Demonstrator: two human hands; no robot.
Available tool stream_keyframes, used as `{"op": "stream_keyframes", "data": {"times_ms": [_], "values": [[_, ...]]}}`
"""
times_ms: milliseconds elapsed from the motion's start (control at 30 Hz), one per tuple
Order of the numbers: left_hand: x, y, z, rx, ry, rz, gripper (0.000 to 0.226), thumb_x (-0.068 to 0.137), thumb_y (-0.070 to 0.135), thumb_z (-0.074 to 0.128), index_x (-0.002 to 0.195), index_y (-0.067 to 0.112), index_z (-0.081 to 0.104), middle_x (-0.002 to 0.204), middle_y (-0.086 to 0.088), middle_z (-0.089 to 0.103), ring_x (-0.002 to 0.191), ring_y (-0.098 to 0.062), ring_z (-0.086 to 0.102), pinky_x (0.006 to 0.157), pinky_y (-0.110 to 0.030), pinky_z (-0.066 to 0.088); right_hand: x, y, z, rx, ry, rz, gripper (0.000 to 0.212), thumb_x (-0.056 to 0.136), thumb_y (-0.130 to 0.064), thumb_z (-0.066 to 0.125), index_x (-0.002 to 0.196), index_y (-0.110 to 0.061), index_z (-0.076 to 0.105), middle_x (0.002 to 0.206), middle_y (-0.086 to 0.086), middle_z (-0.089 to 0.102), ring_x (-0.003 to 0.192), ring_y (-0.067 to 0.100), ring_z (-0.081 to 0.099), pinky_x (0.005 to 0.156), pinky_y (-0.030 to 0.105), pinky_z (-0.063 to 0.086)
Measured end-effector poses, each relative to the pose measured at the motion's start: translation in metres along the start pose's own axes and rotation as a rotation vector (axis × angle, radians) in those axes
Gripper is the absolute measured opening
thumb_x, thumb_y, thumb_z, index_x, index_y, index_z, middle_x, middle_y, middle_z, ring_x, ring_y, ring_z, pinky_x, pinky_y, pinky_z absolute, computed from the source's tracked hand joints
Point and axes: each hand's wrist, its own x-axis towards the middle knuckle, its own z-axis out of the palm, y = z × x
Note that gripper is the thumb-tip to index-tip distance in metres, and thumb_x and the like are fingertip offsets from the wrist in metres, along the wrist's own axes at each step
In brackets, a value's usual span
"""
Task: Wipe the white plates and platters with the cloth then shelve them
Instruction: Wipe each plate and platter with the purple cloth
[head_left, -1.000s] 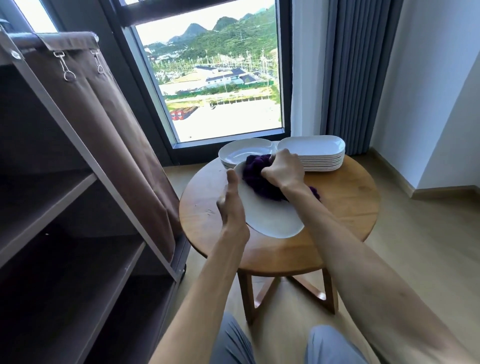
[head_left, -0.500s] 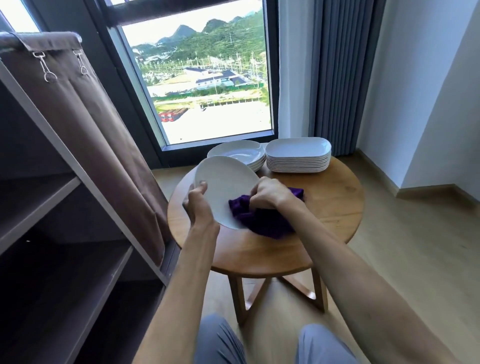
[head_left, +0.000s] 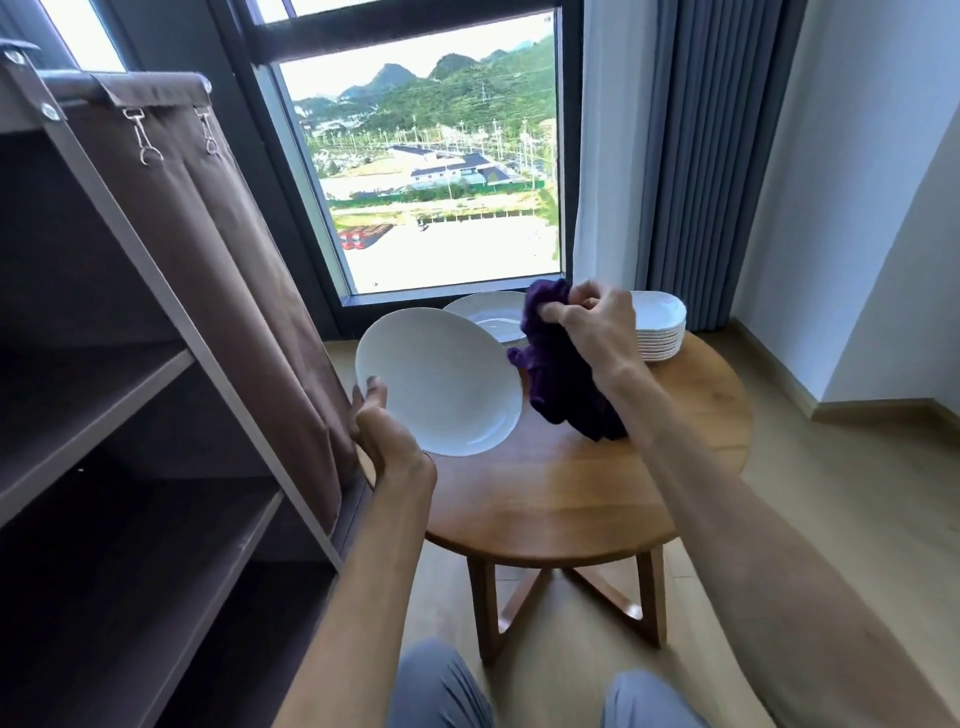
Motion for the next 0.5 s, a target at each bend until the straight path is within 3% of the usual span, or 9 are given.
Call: {"op": "stream_keyframes", "data": {"times_ms": [133, 167, 233, 300, 367, 433, 500], "values": [[-0.008, -0.007, 0.009, -0.056, -0.014, -0.026, 0.034, 0.1, 0.029, 0.059, 0.129, 0.013, 0.068, 0.123, -0.013, 0.072, 0.115, -0.039, 0.067, 0.103, -0.059, 0.052, -0.022, 0.0, 0.026, 0.01, -0.329, -0.116, 0.009, 0.082, -0.023, 0.081, 0.089, -0.017, 0.079, 0.088, -0.003, 0.077, 0.086, 0.011, 0.071, 0.085, 0.028, 0.055], [-0.01, -0.008, 0.01, -0.066, -0.002, -0.007, 0.034, 0.1, 0.026, 0.06, 0.13, 0.013, 0.068, 0.123, -0.013, 0.072, 0.115, -0.038, 0.067, 0.102, -0.06, 0.052, -0.027, 0.005, 0.03, -0.004, -0.331, -0.119, 0.011, 0.083, -0.02, 0.08, 0.094, -0.016, 0.08, 0.089, -0.004, 0.077, 0.089, 0.012, 0.071, 0.087, 0.028, 0.056], [-0.011, -0.013, 0.008, -0.087, 0.011, 0.041, 0.035, 0.101, 0.022, 0.058, 0.135, 0.015, 0.066, 0.128, -0.011, 0.071, 0.119, -0.036, 0.065, 0.105, -0.057, 0.05, -0.033, 0.018, 0.035, -0.122, -0.132, -0.11, 0.027, 0.078, -0.023, 0.084, 0.102, -0.014, 0.073, 0.093, 0.0, 0.071, 0.091, 0.02, 0.068, 0.085, 0.032, 0.056], [-0.013, -0.016, 0.005, -0.122, 0.02, 0.052, 0.036, 0.102, 0.022, 0.057, 0.138, 0.017, 0.063, 0.132, -0.01, 0.068, 0.123, -0.034, 0.063, 0.108, -0.056, 0.049, -0.039, 0.032, 0.037, -0.398, 0.023, -0.038, 0.06, 0.07, -0.051, 0.086, 0.114, -0.018, 0.062, 0.109, 0.005, 0.063, 0.104, 0.024, 0.06, 0.088, 0.038, 0.053], [-0.013, -0.018, 0.003, -0.159, 0.03, 0.035, 0.037, 0.102, 0.025, 0.057, 0.137, 0.017, 0.063, 0.131, -0.01, 0.069, 0.121, -0.035, 0.065, 0.107, -0.056, 0.049, -0.043, 0.046, 0.039, -0.566, -0.064, 0.119, 0.089, 0.061, -0.072, 0.08, 0.128, -0.02, 0.055, 0.126, 0.011, 0.056, 0.122, 0.031, 0.051, 0.099, 0.043, 0.049], [-0.014, -0.019, 0.004, -0.201, 0.03, 0.01, 0.036, 0.102, 0.027, 0.057, 0.136, 0.016, 0.064, 0.128, -0.01, 0.07, 0.118, -0.035, 0.066, 0.106, -0.056, 0.05, -0.045, 0.056, 0.042, -0.357, -0.184, 0.234, 0.097, 0.055, -0.074, 0.081, 0.131, -0.019, 0.055, 0.13, 0.011, 0.058, 0.127, 0.031, 0.051, 0.106, 0.045, 0.046], [-0.018, -0.017, 0.008, -0.222, 0.014, -0.041, 0.036, 0.102, 0.03, 0.057, 0.135, 0.017, 0.065, 0.127, -0.01, 0.071, 0.117, -0.036, 0.066, 0.106, -0.056, 0.05, -0.047, 0.059, 0.047, 0.028, -0.192, 0.309, 0.095, 0.05, -0.06, 0.09, 0.128, -0.017, 0.059, 0.123, 0.007, 0.066, 0.12, 0.028, 0.061, 0.101, 0.045, 0.052]]}}
